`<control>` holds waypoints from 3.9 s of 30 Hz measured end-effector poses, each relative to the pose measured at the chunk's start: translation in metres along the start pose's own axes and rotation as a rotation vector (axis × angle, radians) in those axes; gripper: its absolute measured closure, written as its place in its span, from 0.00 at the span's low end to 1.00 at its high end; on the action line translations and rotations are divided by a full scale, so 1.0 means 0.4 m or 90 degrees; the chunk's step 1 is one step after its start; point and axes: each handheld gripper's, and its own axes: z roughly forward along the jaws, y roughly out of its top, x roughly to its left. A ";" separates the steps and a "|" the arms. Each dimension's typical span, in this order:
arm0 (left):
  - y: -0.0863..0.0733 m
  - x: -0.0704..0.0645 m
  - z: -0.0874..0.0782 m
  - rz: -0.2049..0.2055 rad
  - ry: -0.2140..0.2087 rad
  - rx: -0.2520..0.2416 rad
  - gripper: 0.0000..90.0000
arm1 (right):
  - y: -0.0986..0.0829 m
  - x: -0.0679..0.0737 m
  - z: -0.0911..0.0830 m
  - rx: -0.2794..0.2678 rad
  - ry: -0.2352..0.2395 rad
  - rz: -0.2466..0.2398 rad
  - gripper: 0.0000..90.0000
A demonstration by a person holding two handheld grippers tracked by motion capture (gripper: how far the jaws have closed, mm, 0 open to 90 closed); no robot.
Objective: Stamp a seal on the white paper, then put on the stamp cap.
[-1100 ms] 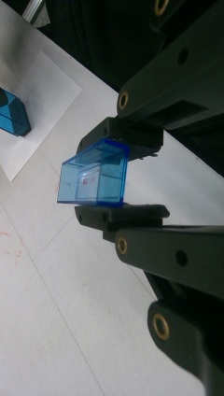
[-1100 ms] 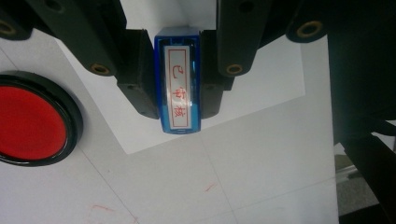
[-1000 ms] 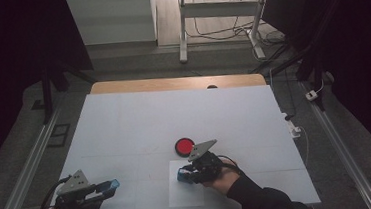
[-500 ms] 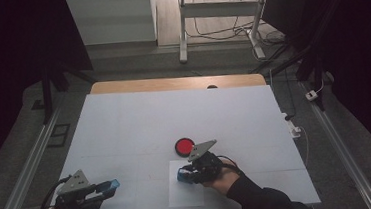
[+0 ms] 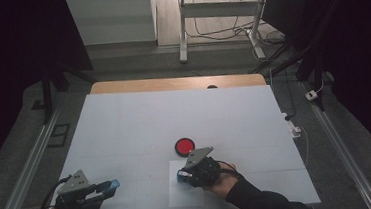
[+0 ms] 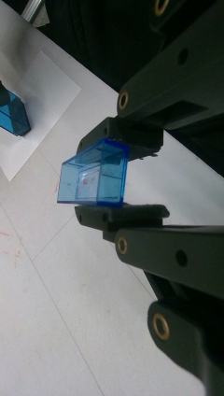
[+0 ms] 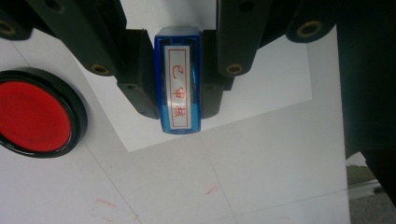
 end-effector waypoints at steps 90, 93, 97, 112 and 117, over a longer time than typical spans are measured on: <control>0.004 -0.004 0.005 0.012 -0.007 0.010 0.75 | 0.064 -0.048 -0.143 -0.116 0.043 0.050 0.78; 0.009 -0.005 0.008 0.018 -0.013 0.008 0.75 | 0.066 -0.048 -0.146 -0.115 0.043 0.041 0.78; 0.020 -0.013 0.018 0.036 -0.015 0.016 0.75 | 0.066 -0.046 -0.147 -0.116 0.044 0.041 0.78; 0.075 -0.026 0.050 0.076 -0.087 -0.003 0.75 | 0.070 -0.047 -0.165 -0.135 0.049 0.044 0.78; 0.093 -0.025 0.066 0.084 -0.111 -0.010 0.75 | 0.072 -0.048 -0.168 -0.138 0.051 0.043 0.78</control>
